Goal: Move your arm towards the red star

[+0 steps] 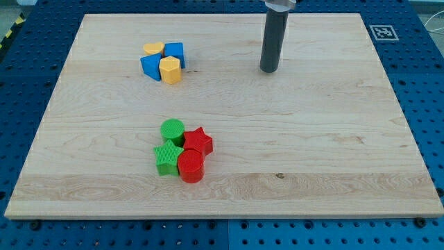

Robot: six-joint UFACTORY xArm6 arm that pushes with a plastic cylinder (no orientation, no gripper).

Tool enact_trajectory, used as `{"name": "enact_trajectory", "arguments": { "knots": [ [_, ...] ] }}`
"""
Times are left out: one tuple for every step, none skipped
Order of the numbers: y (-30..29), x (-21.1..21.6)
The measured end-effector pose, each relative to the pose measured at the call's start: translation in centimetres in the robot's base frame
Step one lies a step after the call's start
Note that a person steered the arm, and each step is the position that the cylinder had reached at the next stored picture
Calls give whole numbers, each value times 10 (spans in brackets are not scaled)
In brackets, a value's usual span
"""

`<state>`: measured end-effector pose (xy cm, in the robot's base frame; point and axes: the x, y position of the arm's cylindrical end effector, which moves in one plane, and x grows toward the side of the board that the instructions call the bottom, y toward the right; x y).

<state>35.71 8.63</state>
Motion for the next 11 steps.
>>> {"name": "enact_trajectory", "arguments": {
  "knots": [
    [16, 49],
    [17, 69],
    [17, 89],
    [17, 89],
    [17, 99],
    [9, 125],
    [-6, 131],
    [-37, 131],
    [-62, 132],
    [-95, 132],
    [-114, 133]
  ]
}}
